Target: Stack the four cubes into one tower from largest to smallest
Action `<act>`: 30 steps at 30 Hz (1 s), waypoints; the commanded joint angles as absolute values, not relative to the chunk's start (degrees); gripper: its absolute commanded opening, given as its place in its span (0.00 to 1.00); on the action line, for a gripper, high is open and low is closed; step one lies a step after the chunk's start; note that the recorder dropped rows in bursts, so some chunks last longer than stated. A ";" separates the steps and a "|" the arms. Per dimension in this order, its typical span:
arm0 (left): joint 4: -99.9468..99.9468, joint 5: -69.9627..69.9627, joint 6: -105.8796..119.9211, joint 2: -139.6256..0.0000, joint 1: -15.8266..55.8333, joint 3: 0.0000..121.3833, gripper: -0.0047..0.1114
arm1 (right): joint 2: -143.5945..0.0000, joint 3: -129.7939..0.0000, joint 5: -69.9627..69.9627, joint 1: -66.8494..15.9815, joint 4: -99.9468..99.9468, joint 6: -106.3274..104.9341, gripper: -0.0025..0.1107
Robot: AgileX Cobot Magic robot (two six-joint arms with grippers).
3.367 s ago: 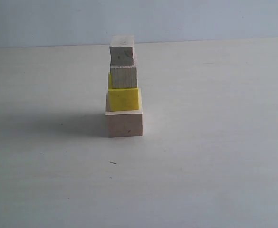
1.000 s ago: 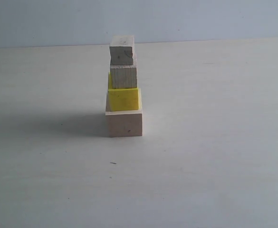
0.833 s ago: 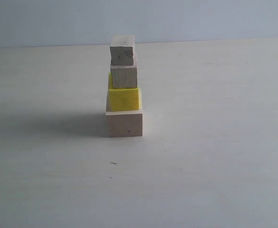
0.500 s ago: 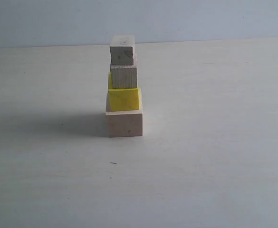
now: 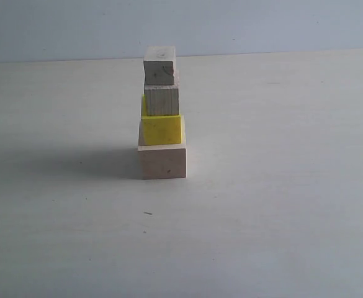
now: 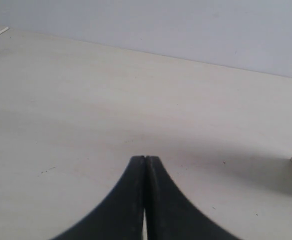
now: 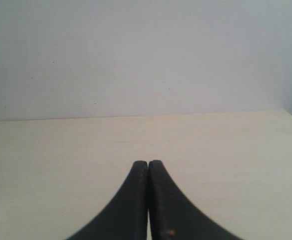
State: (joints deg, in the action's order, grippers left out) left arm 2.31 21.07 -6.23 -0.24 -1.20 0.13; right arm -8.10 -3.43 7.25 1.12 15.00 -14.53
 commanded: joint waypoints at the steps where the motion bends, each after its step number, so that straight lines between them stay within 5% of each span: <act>1: 2.30 21.04 -6.29 0.00 -0.88 0.00 0.04 | -8.00 -3.14 6.14 1.55 14.35 -15.95 0.02; 9: 2.30 21.04 -6.29 0.00 -0.88 0.00 0.04 | -5.08 0.00 8.66 1.65 0.00 4.50 0.02; 30: 2.30 21.04 -6.29 0.00 -0.88 0.00 0.04 | 0.00 0.00 19.23 1.65 -0.41 0.00 0.02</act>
State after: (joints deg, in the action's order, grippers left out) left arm 2.31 21.17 -6.23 -0.24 -1.20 0.13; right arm -0.38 -0.24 18.99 1.30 0.00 0.63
